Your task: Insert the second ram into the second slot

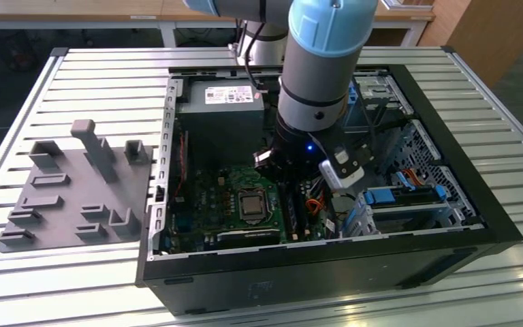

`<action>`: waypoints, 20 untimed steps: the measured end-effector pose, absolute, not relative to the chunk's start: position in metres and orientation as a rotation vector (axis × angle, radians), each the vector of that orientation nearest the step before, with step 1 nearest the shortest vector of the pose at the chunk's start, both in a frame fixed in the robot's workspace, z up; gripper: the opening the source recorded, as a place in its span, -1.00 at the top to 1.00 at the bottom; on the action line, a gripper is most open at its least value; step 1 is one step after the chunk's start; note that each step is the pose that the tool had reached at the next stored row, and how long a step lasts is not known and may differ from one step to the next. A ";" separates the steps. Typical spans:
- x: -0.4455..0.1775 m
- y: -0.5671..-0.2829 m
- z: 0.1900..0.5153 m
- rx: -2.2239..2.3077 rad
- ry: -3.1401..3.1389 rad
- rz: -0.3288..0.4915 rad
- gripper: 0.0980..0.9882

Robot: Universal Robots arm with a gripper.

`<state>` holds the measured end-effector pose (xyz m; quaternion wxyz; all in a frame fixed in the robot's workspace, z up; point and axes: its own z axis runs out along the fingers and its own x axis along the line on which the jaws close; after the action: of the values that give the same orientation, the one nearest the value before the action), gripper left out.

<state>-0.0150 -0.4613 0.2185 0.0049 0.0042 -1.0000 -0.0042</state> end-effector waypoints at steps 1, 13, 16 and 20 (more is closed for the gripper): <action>-0.015 -0.461 0.218 0.013 -3.132 -0.013 0.91; -0.014 -0.461 0.217 0.012 -3.131 -0.013 0.91; -0.013 -0.461 0.216 0.005 -3.131 -0.013 0.91; -0.013 -0.461 0.215 0.003 -3.131 -0.014 0.91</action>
<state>-0.0129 -0.4612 0.2148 0.0052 0.0009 -1.0000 -0.0043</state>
